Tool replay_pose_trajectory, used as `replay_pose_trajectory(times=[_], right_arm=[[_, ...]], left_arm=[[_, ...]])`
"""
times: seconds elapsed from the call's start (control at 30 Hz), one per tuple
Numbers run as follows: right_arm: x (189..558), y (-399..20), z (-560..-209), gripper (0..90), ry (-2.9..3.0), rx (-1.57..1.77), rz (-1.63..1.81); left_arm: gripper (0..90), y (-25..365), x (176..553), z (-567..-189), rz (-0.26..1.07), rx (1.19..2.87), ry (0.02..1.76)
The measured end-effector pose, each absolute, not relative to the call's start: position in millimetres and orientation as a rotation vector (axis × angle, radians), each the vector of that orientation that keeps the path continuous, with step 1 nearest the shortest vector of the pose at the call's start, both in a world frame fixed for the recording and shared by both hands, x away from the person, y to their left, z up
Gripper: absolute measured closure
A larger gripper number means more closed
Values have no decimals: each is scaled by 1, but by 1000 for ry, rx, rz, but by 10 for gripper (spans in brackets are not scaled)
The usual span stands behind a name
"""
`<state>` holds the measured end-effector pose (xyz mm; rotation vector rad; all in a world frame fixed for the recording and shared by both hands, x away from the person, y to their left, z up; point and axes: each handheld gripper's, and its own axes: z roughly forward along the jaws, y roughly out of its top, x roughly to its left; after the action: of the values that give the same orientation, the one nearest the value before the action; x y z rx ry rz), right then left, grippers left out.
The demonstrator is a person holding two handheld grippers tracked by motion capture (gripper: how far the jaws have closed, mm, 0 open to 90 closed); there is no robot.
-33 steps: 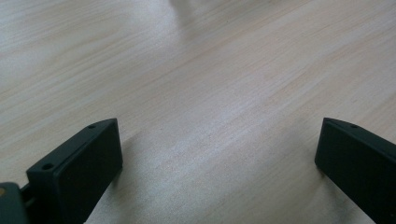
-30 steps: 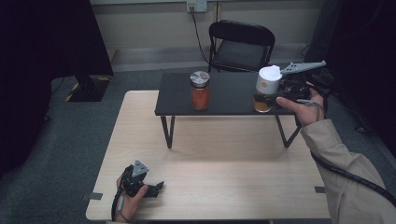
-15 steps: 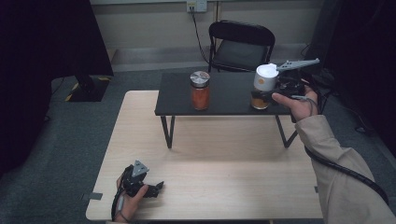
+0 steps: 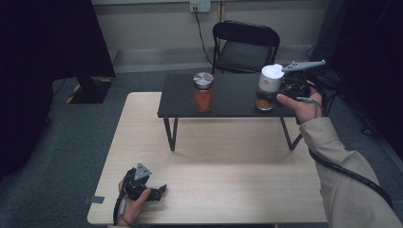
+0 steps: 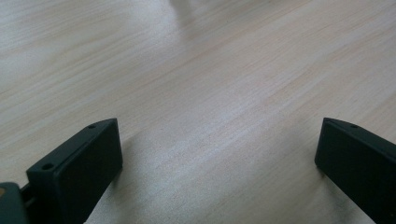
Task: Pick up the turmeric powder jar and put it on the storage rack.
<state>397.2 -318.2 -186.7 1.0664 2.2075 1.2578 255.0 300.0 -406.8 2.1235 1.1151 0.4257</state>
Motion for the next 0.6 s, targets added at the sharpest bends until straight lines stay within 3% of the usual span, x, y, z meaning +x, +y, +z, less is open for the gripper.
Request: replay_pose_trajectory(times=[0.13,0.3,0.6], right_arm=[[396,-317,-187,284,2207,1062,1250],[397,-317,-188,115,2208,1101,1242],[390,-323,-186,0,2166,1162,1274]], left_arm=[[0,300,255,-407,425,2123,1115],[0,300,255,-407,426,2124,1115],[0,300,255,-407,425,2122,1116]])
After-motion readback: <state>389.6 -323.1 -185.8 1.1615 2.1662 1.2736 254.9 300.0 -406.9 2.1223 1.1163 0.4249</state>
